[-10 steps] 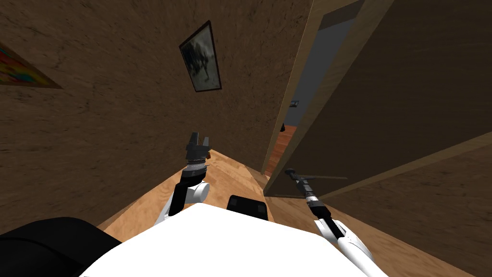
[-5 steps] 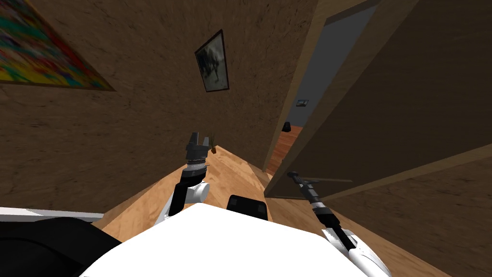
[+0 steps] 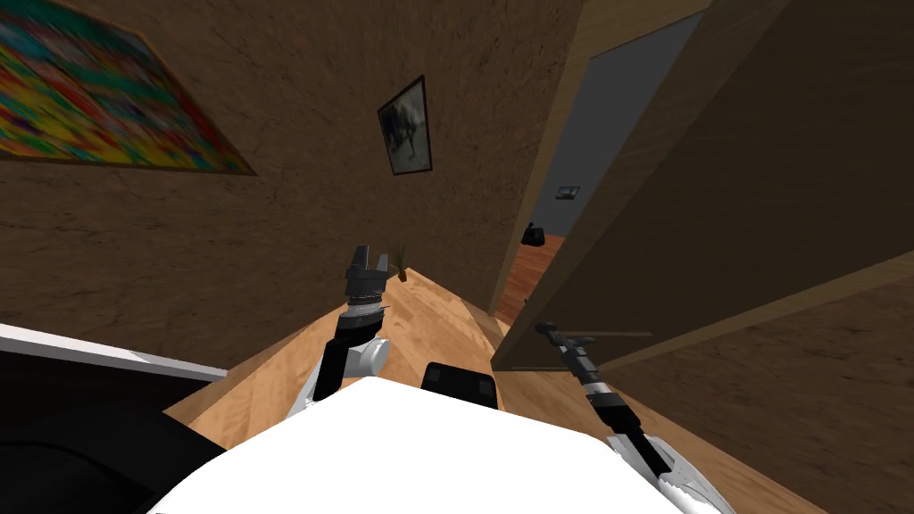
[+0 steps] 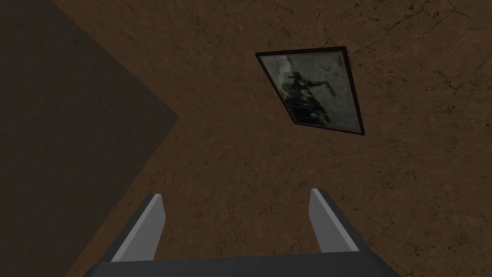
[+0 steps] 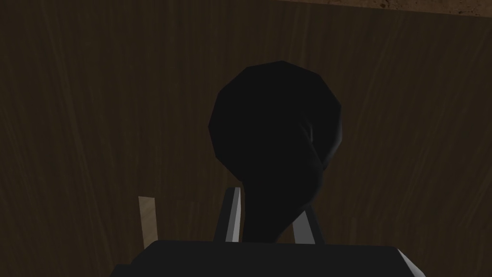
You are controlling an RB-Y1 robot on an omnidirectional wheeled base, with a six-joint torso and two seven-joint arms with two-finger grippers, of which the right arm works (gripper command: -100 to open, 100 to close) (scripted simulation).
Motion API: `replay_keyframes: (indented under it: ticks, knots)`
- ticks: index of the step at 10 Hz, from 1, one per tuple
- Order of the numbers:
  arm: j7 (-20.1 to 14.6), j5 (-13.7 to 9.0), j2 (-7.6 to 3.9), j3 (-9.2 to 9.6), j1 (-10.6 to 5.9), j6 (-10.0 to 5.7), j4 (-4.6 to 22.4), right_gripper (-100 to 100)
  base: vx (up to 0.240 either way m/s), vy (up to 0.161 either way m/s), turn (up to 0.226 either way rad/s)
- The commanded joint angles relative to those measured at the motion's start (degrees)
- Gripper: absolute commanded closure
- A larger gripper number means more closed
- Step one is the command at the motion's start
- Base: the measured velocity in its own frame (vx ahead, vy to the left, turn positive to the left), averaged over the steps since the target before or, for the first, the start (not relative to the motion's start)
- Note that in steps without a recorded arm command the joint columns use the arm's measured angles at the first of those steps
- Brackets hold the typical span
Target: Pull the door open
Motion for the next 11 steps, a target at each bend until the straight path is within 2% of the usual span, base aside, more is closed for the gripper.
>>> replay_keyframes:
  ticks: [1,2,3,4,5,10,11]
  knots:
    - [-0.42,-0.12,-0.72,0.14,0.28,-1.81,0.94,100,-0.107,-0.052,0.109]
    - [-0.54,-0.14,-0.88,0.22,0.43,-2.26,1.12,100,-0.124,-0.063,0.119]
    - [-0.46,-0.07,-0.54,0.27,0.34,-1.46,0.74,100,-0.046,-0.025,0.028]
    - [-0.64,-0.24,-0.77,0.54,0.8,-2.78,1.44,100,-0.133,-0.061,0.187]
    - [-0.67,-0.3,-0.85,0.59,0.92,-3.1,1.6,100,-0.207,-0.096,0.201]
    - [-1.04,-0.97,-1.8,1.18,2.33,-6.91,3.47,100,-0.198,-0.107,0.193]
    - [-1.04,-0.97,-1.8,1.18,2.33,-6.91,3.47,100,-0.136,-0.055,0.038]
